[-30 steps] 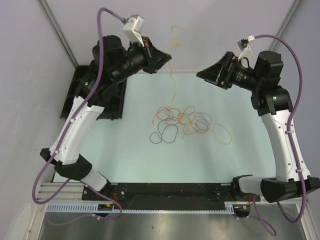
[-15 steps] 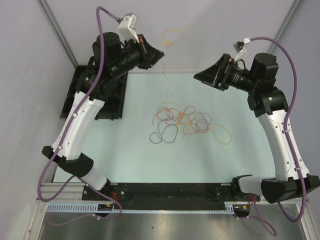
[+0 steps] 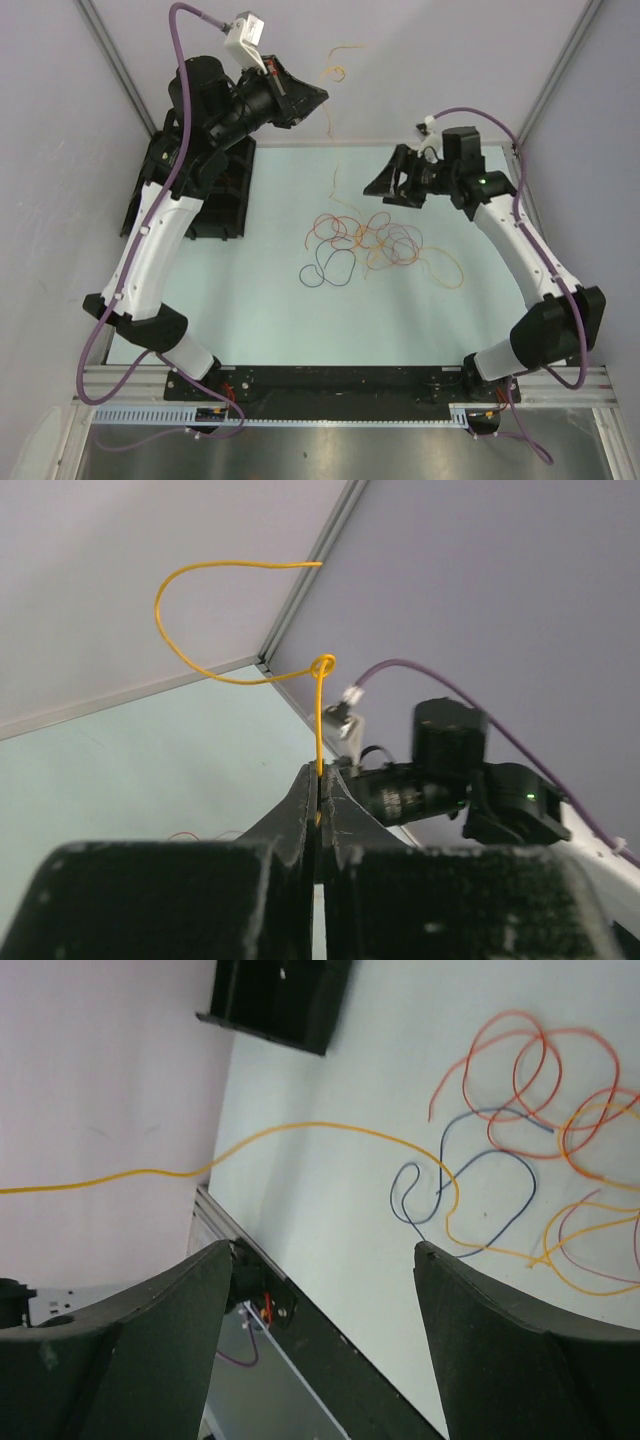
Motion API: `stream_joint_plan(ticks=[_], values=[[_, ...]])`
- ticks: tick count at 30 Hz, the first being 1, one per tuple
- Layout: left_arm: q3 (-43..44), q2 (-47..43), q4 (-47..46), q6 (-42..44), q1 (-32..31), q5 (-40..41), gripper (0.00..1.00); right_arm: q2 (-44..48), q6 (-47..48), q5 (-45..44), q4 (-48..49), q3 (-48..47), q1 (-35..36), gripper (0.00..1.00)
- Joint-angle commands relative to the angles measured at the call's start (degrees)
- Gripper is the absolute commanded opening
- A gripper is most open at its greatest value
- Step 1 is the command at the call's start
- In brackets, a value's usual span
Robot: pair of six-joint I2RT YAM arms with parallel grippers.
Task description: Untangle the cables
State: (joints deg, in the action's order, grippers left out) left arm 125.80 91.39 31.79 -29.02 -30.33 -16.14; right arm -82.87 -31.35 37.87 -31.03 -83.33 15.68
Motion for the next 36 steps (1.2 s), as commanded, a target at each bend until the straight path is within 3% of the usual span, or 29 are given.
stream_joint_plan(ticks=[1, 17, 20, 23, 25, 30, 32, 33, 34, 36], values=[[0.1, -1.0, -2.3, -1.5, 0.6, -2.5, 0.0, -3.2, 3.7, -1.0, -1.1, 0.8, 2.8, 0.77], [-2.2, -2.2, -2.3, -2.4, 2.0, -4.2, 0.0, -12.8, 7.4, -4.4, 0.8, 2.1, 5.3, 0.73], [-2.3, -2.0, -2.3, -2.5, 2.3, -4.5, 0.0, -14.6, 8.1, -4.8, 1.2, 2.1, 5.8, 0.68], [-2.2, -1.9, -2.3, -2.9, 2.7, -4.9, 0.0, -16.0, 8.4, -4.7, 2.5, 2.1, 5.9, 0.55], [-2.2, -1.8, -2.6, -3.1, 2.9, -5.1, 0.0, -16.5, 8.7, -4.2, 3.2, 2.0, 5.9, 0.38], [-2.5, -1.6, -2.3, -3.0, 3.8, -5.4, 0.0, -17.2, 9.1, -3.6, 4.6, 1.6, 5.9, 0.31], [-3.0, -1.7, -2.9, -3.2, 4.1, -5.7, 0.0, -17.6, 9.2, -3.2, 4.2, 1.1, 5.9, 0.21], [-3.1, -1.7, -3.0, -3.2, 4.3, -5.7, 0.01, -17.6, 9.4, -2.9, 4.0, 0.7, 5.9, 0.07], [-3.5, -1.7, -3.1, -3.5, 4.4, -5.9, 0.0, -17.4, 9.4, -3.1, 3.8, -0.5, 5.9, 0.02], [-3.8, -1.7, -3.3, -3.5, 4.7, -6.2, 0.0, -16.5, 9.3, -3.1, 2.8, -2.7, 5.9, 0.0]])
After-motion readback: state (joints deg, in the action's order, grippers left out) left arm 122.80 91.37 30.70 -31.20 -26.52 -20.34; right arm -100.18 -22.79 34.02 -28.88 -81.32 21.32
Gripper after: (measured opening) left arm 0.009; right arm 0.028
